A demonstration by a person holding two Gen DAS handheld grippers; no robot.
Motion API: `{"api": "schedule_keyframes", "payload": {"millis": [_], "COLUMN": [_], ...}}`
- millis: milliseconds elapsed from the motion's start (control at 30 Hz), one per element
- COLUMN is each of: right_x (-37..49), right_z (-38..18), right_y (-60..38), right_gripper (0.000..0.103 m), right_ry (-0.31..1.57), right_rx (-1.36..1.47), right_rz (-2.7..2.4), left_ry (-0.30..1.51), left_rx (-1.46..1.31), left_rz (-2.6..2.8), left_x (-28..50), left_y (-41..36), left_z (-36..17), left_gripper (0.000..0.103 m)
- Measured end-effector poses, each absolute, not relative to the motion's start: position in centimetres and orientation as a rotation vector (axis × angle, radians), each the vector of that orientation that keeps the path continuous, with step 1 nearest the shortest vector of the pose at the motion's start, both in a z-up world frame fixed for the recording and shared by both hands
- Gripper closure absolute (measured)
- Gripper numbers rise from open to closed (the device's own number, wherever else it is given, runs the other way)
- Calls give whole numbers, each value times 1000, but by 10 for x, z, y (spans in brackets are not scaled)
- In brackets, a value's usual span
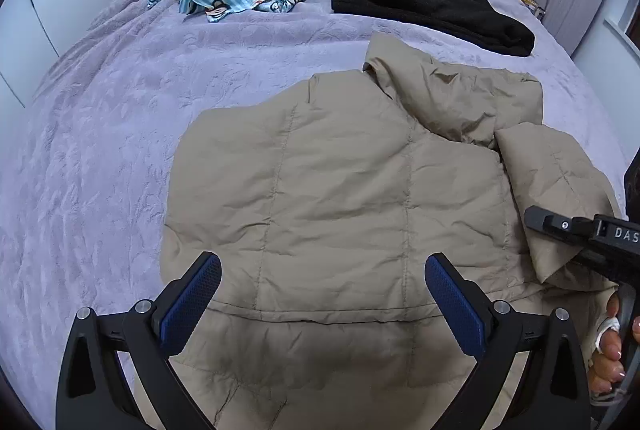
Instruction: Fold large clothes
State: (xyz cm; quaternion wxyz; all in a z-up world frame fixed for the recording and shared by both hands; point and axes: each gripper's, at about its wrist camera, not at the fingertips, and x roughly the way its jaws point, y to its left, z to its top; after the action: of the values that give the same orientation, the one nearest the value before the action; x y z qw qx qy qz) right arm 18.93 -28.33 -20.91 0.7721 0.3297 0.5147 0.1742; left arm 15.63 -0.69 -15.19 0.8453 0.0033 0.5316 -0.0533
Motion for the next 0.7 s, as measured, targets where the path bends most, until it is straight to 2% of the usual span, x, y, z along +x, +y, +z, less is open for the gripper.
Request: {"api": "schedule_keyframes", "payload": {"millis": [200,267,300,333,367,500,533,567,600,633,700], "right_x": [190,188,183,176,166,137,134,135,138,142,155], "right_z": [-232,-219,-209,-195,-180,-153,-152,-152,-153,-154,-151], "right_y": [-287,-287,-290,-295,-301,-334,-343,-350,-357,-360,-354], "right_gripper": [92,83,59,28,22,22,27,36,61,80,85], "right_ry": [1204,1225,1219,1200,1166,1050,1030,1014,1007,1006,987], "right_rx": [730,719,722,734,754,834,856,874,882,888,874], "right_rz": [290,277,282,292,294,197,164,135,100,89,130], "left_ry": [1140,1137,1136,1136,1137,1137,1136,1134,1130,1126,1118], "left_rx": [-26,-38,-46,-57,-71,-136,-160,-189,-223,-253,-303], "left_rz": [-136,-150,-159,-169,-180,-231,-246,-265,-289,-310,-348], "left_x": [160,162,163,165,166,175,176,177,178,179,179], "left_y": [-12,-16,-17,-17,-16,-10,-7,-4,0,4,13], "left_z": [-166,-166,-165,-165,-165,-162,-161,-160,-158,-157,-154], "left_gripper": [1,1,1,1,1,1,1,1,1,1,1]}}
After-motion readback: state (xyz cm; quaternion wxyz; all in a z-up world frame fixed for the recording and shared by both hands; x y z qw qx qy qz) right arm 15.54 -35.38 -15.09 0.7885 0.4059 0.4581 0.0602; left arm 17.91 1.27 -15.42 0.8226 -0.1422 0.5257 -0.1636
